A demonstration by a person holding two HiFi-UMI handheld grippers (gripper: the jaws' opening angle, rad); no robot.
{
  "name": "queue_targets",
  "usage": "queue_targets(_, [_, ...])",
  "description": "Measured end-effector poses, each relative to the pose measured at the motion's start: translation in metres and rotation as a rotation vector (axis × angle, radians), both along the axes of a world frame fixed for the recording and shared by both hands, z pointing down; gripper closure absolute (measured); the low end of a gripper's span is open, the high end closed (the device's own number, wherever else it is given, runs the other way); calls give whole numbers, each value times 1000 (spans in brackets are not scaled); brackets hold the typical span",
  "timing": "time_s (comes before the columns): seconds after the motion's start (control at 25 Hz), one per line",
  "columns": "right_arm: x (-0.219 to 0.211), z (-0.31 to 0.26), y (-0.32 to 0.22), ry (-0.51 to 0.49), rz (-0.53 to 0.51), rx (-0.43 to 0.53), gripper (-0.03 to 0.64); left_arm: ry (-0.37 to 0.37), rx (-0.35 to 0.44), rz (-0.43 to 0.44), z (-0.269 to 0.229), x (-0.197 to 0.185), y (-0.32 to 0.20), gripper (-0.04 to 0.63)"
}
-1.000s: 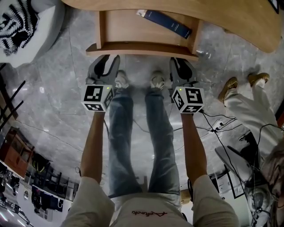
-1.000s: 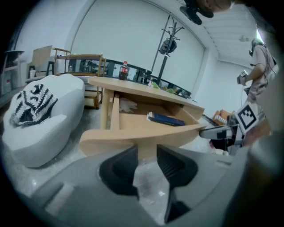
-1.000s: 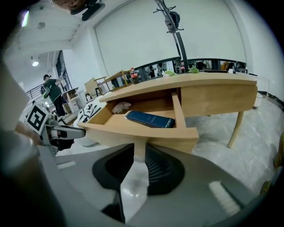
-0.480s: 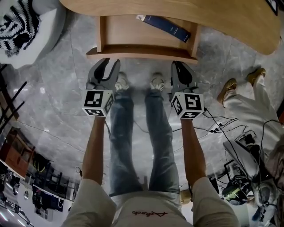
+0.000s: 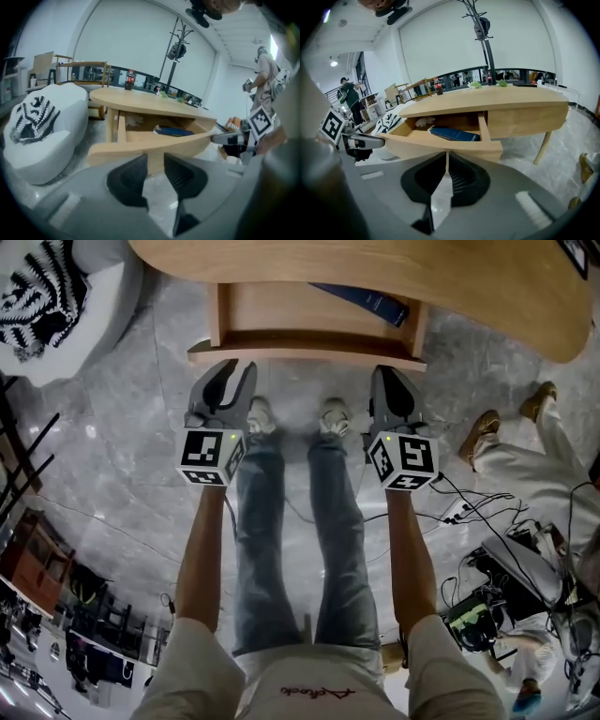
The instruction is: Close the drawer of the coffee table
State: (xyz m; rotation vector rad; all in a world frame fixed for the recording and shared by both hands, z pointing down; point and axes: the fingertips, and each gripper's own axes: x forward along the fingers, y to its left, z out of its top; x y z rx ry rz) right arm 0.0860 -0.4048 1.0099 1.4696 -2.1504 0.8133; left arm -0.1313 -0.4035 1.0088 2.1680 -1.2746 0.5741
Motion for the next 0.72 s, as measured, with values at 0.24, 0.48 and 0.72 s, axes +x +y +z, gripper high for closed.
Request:
queue_targets(0.24, [1, 3, -33, 29, -18, 34, 611, -6, 17, -26, 4, -4, -34, 499])
queue_targets(0.48, [2, 2, -74, 37, -3, 72, 609, -15, 53, -32, 2, -4, -74, 518])
queue_targets(0.72, [-1, 2, -104, 56, -29, 110, 611, -26, 80, -47, 2, -9, -108, 536])
